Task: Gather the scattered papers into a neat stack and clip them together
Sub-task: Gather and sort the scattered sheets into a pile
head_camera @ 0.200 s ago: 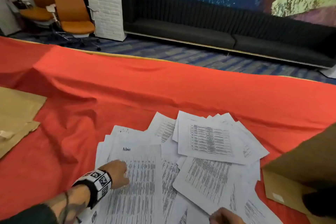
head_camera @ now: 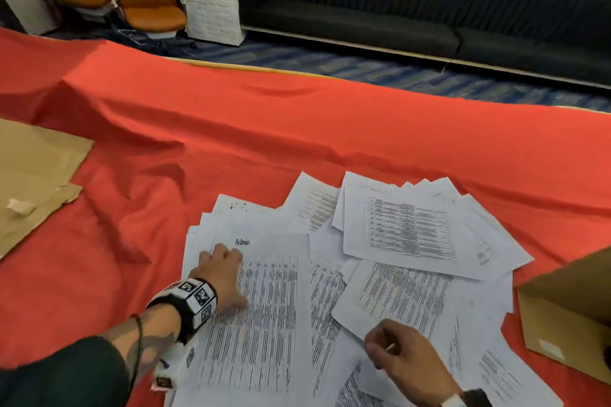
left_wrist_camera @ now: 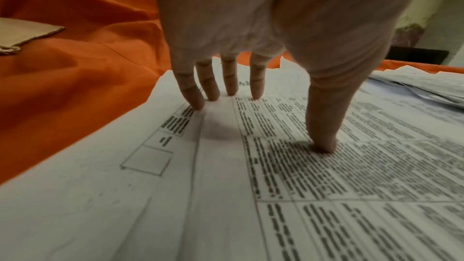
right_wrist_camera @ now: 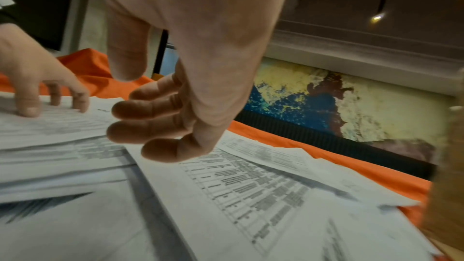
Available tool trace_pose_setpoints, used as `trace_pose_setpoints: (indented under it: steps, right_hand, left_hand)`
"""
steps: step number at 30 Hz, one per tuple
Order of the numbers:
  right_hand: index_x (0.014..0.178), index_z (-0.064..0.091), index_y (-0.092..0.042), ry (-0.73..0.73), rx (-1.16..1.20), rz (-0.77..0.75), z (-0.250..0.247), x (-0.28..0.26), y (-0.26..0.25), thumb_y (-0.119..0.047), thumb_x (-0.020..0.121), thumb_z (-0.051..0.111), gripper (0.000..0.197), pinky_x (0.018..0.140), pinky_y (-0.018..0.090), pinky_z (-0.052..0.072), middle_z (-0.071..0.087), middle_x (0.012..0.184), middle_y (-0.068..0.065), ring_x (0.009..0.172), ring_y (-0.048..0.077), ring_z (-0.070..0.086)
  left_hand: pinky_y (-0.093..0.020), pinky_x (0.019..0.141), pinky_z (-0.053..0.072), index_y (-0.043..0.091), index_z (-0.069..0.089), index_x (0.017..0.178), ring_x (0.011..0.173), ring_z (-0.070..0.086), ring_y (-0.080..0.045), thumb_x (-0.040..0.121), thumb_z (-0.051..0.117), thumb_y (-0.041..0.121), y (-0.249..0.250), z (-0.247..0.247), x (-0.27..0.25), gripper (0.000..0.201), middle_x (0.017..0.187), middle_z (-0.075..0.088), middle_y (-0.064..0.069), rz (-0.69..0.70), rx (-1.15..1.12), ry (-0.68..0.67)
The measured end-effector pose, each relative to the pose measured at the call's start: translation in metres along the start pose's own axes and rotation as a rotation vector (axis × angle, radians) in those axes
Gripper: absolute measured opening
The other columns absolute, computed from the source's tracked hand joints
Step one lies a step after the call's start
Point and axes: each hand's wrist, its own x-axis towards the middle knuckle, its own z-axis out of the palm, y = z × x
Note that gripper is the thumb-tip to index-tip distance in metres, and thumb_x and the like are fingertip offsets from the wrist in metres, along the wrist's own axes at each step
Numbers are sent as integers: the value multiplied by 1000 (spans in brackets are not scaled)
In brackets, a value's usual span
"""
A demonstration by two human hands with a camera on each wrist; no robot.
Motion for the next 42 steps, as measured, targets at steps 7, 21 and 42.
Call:
trace_pose_setpoints:
  steps: [7, 21, 42]
  right_hand:
    - [87, 69, -29, 122, -99, -77, -22, 91, 16, -24, 92, 71, 7, 67, 25, 54, 73, 81, -11, 70, 4, 70]
    - [150, 29, -28, 257, -645, 4, -21, 188, 27, -39, 83, 66, 78, 90, 41, 49, 43, 145, 7, 125, 37, 50]
    - [82, 83, -38, 708, -361, -480, 39, 45, 2, 3, 75, 72, 42, 103, 43, 45, 67, 122, -17, 119, 19, 56]
  left_hand:
    - [-53, 126, 10, 44, -16, 158, 157, -15, -36, 43, 91, 71, -16, 7, 45, 160, 169, -23, -11, 30, 115, -84]
    - [-47, 127, 16, 41, -1, 161, 158, -3, -17, 43, 82, 82, 39, 19, 66, 150, 170, -8, 11, 441, 267, -59]
    - [-42, 98, 52, 16, 38, 150, 119, 62, -31, 98, 48, 63, 21, 23, 22, 71, 136, 60, -12, 303, 303, 212]
